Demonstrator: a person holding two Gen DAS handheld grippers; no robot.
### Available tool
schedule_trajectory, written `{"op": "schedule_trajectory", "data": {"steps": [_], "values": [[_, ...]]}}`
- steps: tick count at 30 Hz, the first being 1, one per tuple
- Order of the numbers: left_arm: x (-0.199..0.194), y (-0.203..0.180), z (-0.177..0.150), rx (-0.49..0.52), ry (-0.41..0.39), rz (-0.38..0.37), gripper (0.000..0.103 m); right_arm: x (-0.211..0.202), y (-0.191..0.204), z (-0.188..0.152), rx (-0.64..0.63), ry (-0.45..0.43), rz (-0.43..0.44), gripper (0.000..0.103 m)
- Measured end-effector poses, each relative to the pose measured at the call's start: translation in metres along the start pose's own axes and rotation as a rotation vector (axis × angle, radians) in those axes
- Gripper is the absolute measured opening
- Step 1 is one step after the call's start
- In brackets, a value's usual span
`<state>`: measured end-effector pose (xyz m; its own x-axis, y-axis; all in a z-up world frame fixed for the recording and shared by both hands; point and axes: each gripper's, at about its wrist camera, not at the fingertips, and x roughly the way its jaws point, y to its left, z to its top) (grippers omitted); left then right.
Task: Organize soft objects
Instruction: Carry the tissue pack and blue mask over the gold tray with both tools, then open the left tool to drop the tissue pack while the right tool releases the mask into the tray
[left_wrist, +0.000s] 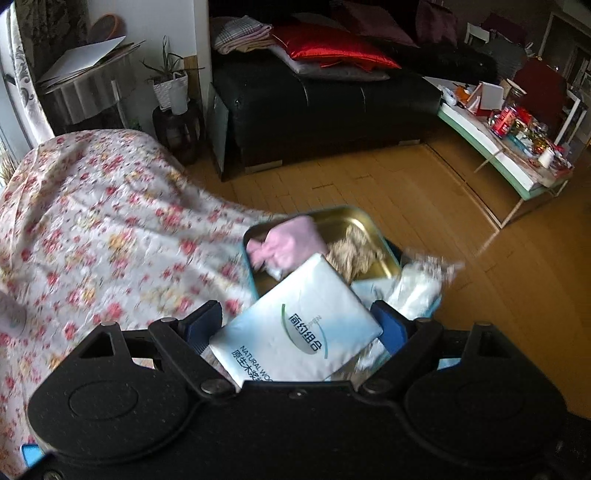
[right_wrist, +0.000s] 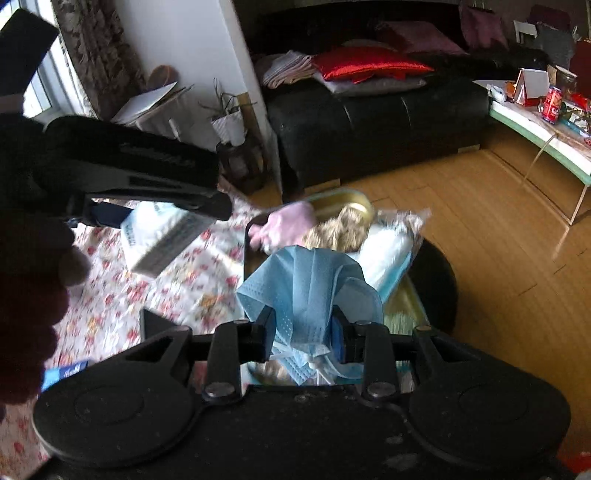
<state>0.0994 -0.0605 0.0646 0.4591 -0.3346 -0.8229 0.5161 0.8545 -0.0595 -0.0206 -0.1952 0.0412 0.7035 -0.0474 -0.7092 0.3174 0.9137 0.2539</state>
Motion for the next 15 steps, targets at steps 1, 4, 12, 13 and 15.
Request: {"op": "schedule_trajectory", "data": {"steps": [1,4,12,13,15], "values": [[0.004,-0.003,0.007,-0.004,0.000,0.002,0.083,0.005,-0.001,0.004,0.003,-0.002,-0.004,0.031],[0.018,-0.009,0.025,-0.010,-0.004,0.006,0.083,0.025,-0.002,0.015,0.000,-0.011,-0.018,0.031],[0.064,-0.015,0.053,-0.042,0.021,0.038,0.084,0.074,-0.009,0.021,0.012,-0.011,-0.018,0.034],[0.069,-0.016,0.054,-0.048,0.028,0.037,0.084,0.077,-0.011,0.019,0.017,-0.004,-0.015,0.045],[0.079,-0.017,0.054,-0.050,0.041,0.028,0.085,0.079,-0.012,0.020,0.027,-0.005,-0.004,0.060]]}}
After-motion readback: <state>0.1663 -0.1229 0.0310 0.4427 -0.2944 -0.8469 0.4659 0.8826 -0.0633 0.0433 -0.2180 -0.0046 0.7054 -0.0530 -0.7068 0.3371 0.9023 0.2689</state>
